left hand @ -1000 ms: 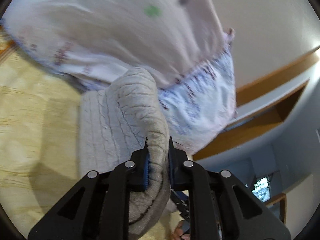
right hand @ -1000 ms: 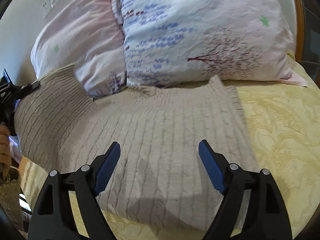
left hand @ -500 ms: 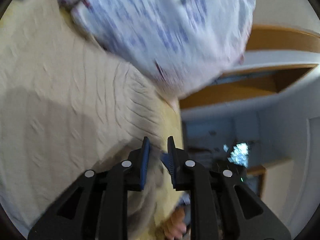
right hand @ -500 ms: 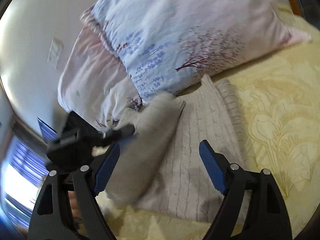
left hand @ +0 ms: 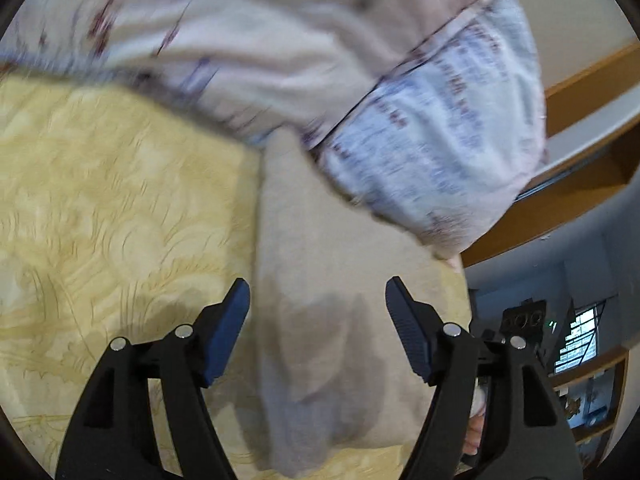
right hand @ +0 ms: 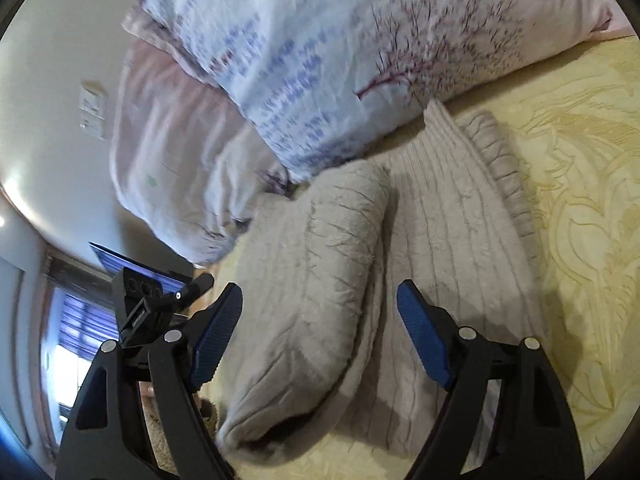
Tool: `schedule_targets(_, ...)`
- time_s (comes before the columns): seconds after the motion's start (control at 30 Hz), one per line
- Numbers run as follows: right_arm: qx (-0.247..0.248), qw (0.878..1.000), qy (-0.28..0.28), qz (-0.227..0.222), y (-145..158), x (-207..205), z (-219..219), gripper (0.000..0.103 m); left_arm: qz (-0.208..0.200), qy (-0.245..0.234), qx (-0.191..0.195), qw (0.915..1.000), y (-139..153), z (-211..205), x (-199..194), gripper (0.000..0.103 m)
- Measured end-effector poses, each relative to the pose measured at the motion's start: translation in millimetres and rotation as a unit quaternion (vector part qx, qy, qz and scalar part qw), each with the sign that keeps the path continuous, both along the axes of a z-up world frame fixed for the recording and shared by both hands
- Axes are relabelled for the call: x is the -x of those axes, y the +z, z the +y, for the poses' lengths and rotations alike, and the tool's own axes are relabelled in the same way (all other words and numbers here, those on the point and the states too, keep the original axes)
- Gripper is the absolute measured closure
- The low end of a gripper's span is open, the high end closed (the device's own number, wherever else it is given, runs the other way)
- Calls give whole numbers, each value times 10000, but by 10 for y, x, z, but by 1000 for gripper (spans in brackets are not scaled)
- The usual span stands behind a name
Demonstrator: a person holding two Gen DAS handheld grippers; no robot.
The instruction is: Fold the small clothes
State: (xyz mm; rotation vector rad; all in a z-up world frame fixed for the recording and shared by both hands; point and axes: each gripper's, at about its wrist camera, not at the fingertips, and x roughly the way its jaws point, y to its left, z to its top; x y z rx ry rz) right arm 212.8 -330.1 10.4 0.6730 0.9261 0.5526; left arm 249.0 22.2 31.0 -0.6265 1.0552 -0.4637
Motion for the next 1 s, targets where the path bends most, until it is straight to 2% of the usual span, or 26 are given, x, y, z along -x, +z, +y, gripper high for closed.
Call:
schedule_targets(0.13,89,9998,132,110,-63,-79,133,39,125,-105,-26,9999,-147,-54,9,33)
schedule_targets(0.3,-23,9999,79,120,-124,-159,179,47,129,-260,-52,9996,-216,-136,4,33)
schedule_targets(0.37,-95,9999,-12,117,-150,-206,176,58,138,-295,-41,9995,-222,-156,8,32)
schedule_targets(0.4,-34,9999,-67,121,-174,-232,184,74,145,-308,-41,9994,-226,-160,13,31)
schedule_targets(0.43,13,9999,-87,97,-183,-240,186,84,156,-326,-40,9993,-230,-167,12,30)
schedule_targets(0.5,168,9997,-104,-116,-135,-208,202,86,171,-369,-32,9992,-220,-198,3,30)
schedule_targets(0.6,716,9945,-120,-760,116,-73,277,87,170,-415,-30,9990,-206,-191,23,27)
schedule_targets(0.73,1547,9735,-242,-1667,539,156,324,88,136,-464,62,9988,-175,-199,52,26)
schedule_targets(0.83,2062,9559,-400,-2054,723,261,250,88,113,-557,66,9984,-166,-237,84,26)
schedule_targets(0.9,2406,9456,-543,-2122,755,279,154,88,110,-629,50,9979,-167,-280,109,26)
schedule_targets(1.0,2644,9434,-643,-1896,616,191,32,88,102,-790,10,9968,-180,-382,152,26)
